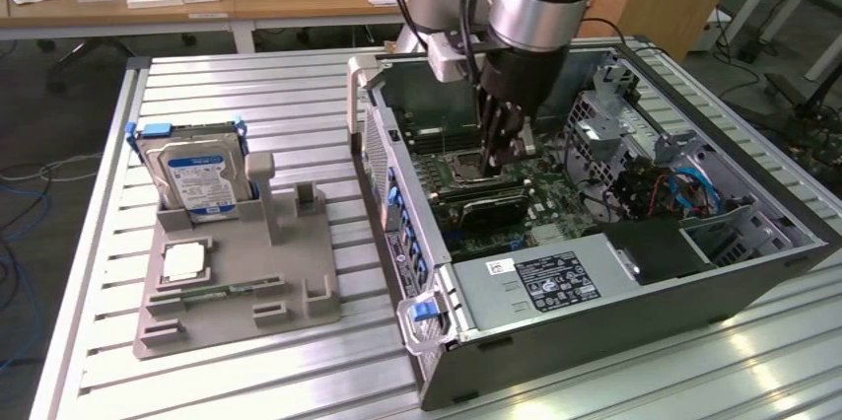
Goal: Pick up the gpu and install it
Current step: 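Press down on the gpu until it lock into place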
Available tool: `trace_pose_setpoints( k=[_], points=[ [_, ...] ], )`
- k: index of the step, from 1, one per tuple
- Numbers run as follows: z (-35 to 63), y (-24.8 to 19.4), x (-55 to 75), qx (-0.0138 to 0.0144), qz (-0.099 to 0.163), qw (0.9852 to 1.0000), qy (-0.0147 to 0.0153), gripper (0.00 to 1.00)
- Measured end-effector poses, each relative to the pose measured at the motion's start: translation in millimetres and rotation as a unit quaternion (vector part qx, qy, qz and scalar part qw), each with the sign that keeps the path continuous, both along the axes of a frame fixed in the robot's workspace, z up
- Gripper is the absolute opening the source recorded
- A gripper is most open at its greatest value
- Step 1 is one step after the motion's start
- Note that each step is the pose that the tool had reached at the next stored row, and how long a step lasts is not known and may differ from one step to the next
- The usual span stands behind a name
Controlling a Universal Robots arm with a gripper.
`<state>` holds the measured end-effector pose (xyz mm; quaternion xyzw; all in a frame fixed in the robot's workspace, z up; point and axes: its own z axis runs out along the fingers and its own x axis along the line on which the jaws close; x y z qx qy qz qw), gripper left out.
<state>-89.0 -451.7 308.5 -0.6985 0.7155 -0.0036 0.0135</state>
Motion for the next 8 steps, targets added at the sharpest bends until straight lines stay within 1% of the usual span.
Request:
trace_pose_setpoints(
  k=[5, 7, 8],
  points=[
    [13.7, 0.0, 0.0, 0.0, 0.0, 1.0, 0.0, 0.11],
    [17.0, 0.0, 0.0, 0.0, 0.0, 1.0, 0.0, 0.11],
    [17.2, 0.0, 0.0, 0.0, 0.0, 1.0, -0.0001, 0.11]
  ],
)
